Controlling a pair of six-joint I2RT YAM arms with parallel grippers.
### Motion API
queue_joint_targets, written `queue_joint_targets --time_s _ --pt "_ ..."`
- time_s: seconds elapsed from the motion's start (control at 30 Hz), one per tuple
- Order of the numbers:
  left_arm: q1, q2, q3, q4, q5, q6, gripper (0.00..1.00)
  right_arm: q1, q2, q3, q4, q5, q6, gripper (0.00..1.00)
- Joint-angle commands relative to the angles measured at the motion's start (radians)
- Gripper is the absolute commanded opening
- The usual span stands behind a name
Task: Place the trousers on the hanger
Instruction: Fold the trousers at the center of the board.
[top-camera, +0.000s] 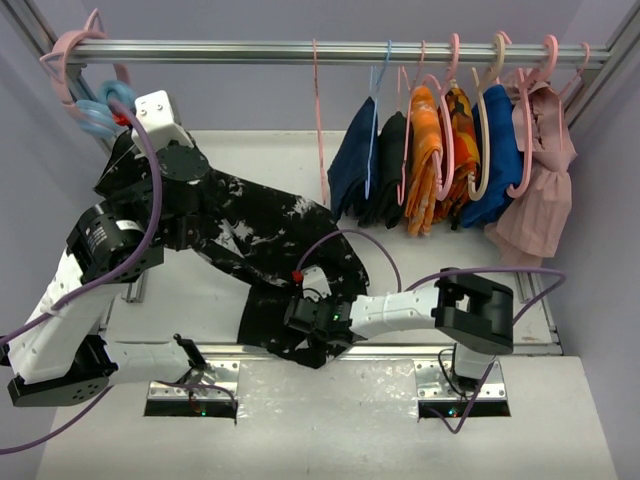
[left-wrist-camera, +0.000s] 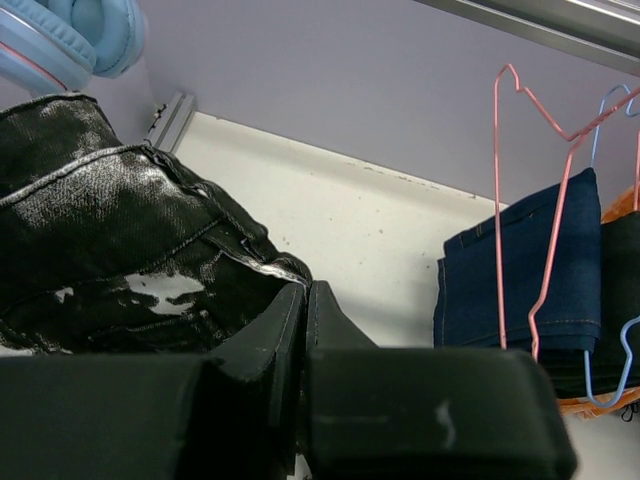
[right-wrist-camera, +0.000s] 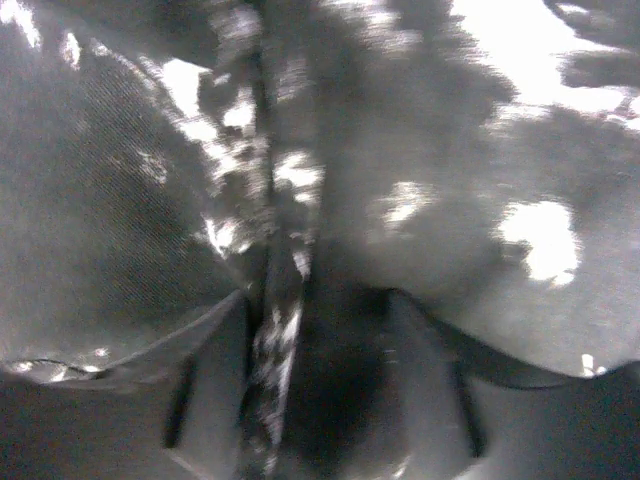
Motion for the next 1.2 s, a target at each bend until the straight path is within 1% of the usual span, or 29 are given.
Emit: queue_joint_targets --time_s 0.0,0.07,0.13,0.17,0.27,0.3,0.33,0.37,0.4,0.47,0.53,0.57,0.6,0.63,0.67,0.73,0.77,0.87,0.93,1.0,1.07,1.17 --pt "0.007 -0.031 0.061 0.08 -0.046 0.032 0.0 -0.073 -0.005 -0.182 -0.001 -0.081 0.03 0.0" --pt "0.006 -0.033 0.066 0.08 -0.044 0.032 0.0 -0.094 -0.095 -0.244 -0.002 -0.061 -0.011 0.0" --pt "0.007 -0.034 0.056 0.075 -0.064 0.029 0.0 -0.103 -0.222 -0.272 -0.063 -0.031 -0.06 0.0" --pt "0.007 -0.034 0.052 0.072 -0.072 0.025 0.0 -0.102 -0.309 -0.259 -0.156 0.008 -0.079 0.0" --pt "0.006 -0.035 0.053 0.043 -0.125 0.006 0.0 -0.102 -0.496 -0.205 -0.377 0.077 -0.137 0.0" --pt "0.005 -0.038 0.052 0.03 -0.158 -0.003 0.0 -0.105 -0.545 -0.182 -0.445 0.105 -0.139 0.0" --pt "0.007 -0.041 0.051 0.025 -0.179 -0.015 0.0 -0.111 -0.62 -0.145 -0.552 0.144 -0.139 0.0" --pt "0.007 -0.042 0.05 0.02 -0.198 -0.02 0.0 -0.119 -0.658 -0.116 -0.623 0.145 -0.13 0.0" --pt "0.007 -0.042 0.048 0.005 -0.223 -0.029 0.0 -0.131 -0.692 -0.081 -0.684 0.187 -0.124 0.0" --pt "0.016 -0.037 0.026 -0.014 -0.291 -0.06 0.0 -0.179 -0.772 0.029 -0.839 0.216 -0.148 0.0" --pt "0.047 -0.039 -0.025 -0.006 -0.272 -0.092 0.0 -0.25 -0.805 0.109 -0.903 0.193 -0.258 0.0" --pt "0.077 -0.039 -0.052 0.026 -0.249 -0.093 0.0 -0.269 -0.807 0.14 -0.931 0.187 -0.28 0.0" --pt "0.079 -0.039 -0.08 0.027 -0.248 -0.093 0.0 -0.29 -0.809 0.14 -0.958 0.187 -0.306 0.0" --pt "0.172 -0.035 -0.133 0.09 -0.156 -0.092 0.0 -0.301 -0.858 0.136 -0.918 0.169 -0.371 0.0" --pt "0.185 -0.029 -0.168 0.098 -0.143 -0.091 0.0 -0.301 -0.865 0.135 -0.882 0.166 -0.426 0.0" --pt "0.287 0.002 -0.242 0.129 0.001 -0.115 0.0 -0.302 -0.929 0.134 -0.869 0.189 -0.469 0.0" --pt "0.334 0.018 -0.276 0.138 0.066 -0.134 0.0 -0.303 -0.955 0.135 -0.864 0.195 -0.489 0.0" --pt "0.408 0.037 -0.378 0.109 0.151 -0.248 0.0 -0.305 -0.957 0.151 -0.869 0.177 -0.56 0.0" --pt "0.452 0.009 -0.487 0.106 0.18 -0.35 0.0 -0.312 -0.931 0.176 -0.908 0.163 -0.609 0.0" --pt "0.487 -0.029 -0.563 0.099 0.202 -0.453 0.0 -0.312 -0.906 0.2 -0.906 0.104 -0.693 0.0" --pt "0.488 -0.076 -0.656 0.064 0.187 -0.54 0.0 -0.312 -0.886 0.225 -0.937 0.064 -0.713 0.0" --pt "0.488 -0.16 -0.7 0.026 0.138 -0.591 0.0 -0.312 -0.881 0.235 -0.948 0.002 -0.758 0.0"
